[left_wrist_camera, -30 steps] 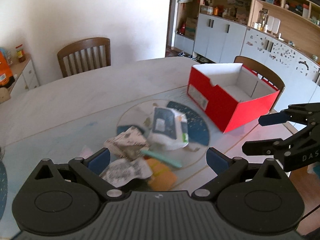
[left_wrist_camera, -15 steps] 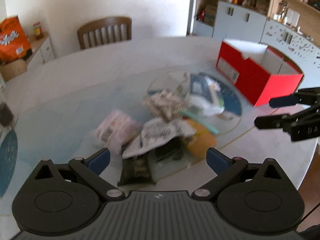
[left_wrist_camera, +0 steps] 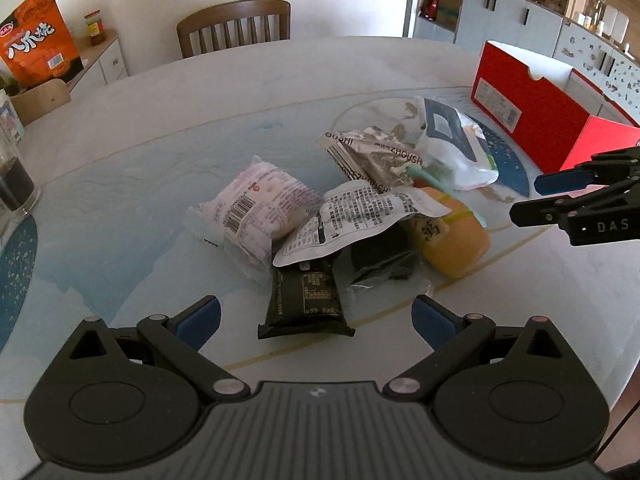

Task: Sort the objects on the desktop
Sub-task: 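Grasp the black snack packet with the left tool while the right tool grasps the teal stick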

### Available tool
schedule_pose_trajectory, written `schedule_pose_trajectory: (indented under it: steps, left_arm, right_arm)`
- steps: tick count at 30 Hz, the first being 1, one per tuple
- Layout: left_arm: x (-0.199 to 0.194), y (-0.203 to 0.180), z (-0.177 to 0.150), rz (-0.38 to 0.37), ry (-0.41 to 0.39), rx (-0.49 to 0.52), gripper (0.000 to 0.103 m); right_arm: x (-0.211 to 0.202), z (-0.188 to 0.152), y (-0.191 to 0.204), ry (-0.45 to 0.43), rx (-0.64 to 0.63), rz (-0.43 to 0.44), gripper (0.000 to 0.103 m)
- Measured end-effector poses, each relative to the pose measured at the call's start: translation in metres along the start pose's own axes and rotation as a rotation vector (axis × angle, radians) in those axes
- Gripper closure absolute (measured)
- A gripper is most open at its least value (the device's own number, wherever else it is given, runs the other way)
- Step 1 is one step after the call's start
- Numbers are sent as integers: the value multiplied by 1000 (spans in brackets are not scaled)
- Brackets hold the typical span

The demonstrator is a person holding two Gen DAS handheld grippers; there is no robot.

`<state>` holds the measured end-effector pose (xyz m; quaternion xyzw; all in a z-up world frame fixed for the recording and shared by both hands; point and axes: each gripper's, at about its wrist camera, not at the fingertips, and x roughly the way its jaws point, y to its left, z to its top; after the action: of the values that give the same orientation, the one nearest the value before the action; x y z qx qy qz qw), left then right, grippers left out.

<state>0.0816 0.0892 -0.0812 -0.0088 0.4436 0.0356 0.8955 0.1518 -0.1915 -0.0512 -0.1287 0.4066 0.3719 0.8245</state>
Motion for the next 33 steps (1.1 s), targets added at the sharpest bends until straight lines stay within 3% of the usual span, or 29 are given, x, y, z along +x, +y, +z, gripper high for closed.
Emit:
schedule_pose_trajectory:
  steps: [8,23,30,33]
  left_arm:
    - [15,2,-2,14,18,-28,1]
    - [31,4,-3,9,15,-47,9]
    - [32,5,-1,14,5,-52,26]
    - [33,7,-1,6,8,-62,36]
  right_arm:
    - [23,5,9,34,-60,34,52]
    - [48,18,28,46,-137,58,70]
    - [51,19,30,51,-132,75,83]
    - [51,19,30,52,-130,77,83]
